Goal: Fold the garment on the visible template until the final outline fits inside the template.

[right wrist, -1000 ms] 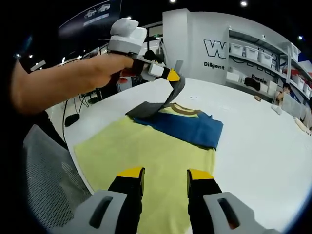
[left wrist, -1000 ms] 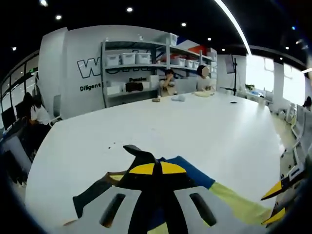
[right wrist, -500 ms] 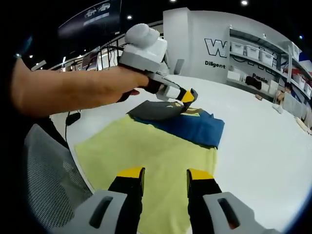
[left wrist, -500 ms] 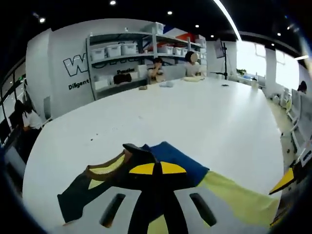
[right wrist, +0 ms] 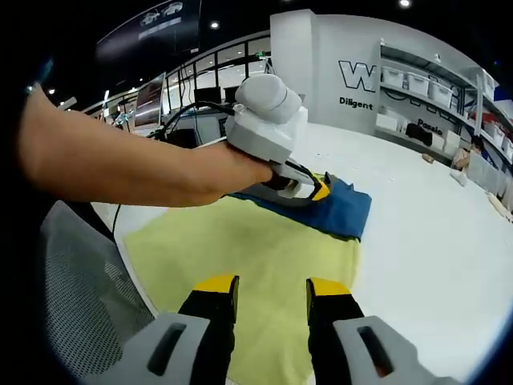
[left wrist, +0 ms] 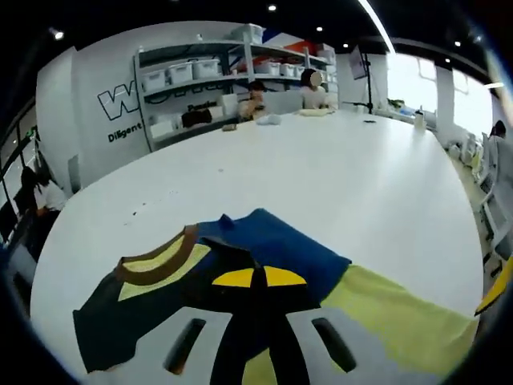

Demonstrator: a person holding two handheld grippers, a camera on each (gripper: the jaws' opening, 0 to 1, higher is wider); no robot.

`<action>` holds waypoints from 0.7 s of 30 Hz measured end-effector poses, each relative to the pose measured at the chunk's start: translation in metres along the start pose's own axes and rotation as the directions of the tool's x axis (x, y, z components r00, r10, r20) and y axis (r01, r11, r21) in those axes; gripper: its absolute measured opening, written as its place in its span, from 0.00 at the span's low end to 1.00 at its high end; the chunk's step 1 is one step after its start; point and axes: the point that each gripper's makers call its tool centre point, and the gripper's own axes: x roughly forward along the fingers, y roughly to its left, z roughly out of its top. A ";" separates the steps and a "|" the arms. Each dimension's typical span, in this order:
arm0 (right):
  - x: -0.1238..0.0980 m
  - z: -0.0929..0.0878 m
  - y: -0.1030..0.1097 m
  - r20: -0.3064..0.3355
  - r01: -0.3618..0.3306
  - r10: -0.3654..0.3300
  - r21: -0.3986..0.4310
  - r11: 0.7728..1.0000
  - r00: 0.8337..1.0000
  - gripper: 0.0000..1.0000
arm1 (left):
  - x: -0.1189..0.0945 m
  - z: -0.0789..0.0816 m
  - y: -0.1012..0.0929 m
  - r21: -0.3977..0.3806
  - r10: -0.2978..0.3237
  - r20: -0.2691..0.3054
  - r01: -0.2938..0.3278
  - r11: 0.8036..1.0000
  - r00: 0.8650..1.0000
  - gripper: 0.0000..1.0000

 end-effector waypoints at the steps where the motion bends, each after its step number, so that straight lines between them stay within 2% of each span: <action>1: 0.000 0.000 0.000 -0.001 0.000 0.000 0.000 1.000 1.000 0.32 | 0.001 -0.001 0.000 -0.002 0.001 -0.001 -0.001 1.000 1.000 0.00; 7: 0.000 -0.001 0.000 -0.005 -0.001 0.001 0.003 1.000 1.000 0.32 | 0.011 -0.012 -0.009 0.003 -0.018 -0.019 0.018 1.000 1.000 0.02; 13: 0.000 -0.002 -0.001 -0.006 0.000 0.000 0.006 1.000 1.000 0.31 | 0.015 -0.013 -0.013 0.011 -0.028 -0.022 0.029 1.000 0.999 0.03; 16: 0.000 -0.002 -0.001 -0.006 0.000 0.000 0.007 1.000 1.000 0.31 | 0.016 -0.013 -0.017 0.006 -0.048 -0.017 0.048 0.999 0.999 0.09; 19: 0.000 -0.002 -0.001 -0.006 0.001 -0.001 0.007 1.000 1.000 0.31 | 0.017 -0.015 -0.020 0.003 -0.055 -0.023 0.055 0.998 0.998 0.09; 21: 0.000 -0.002 -0.001 -0.006 0.003 -0.003 0.009 1.000 1.000 0.31 | 0.017 -0.017 -0.023 -0.024 -0.070 -0.026 0.069 0.997 0.997 0.09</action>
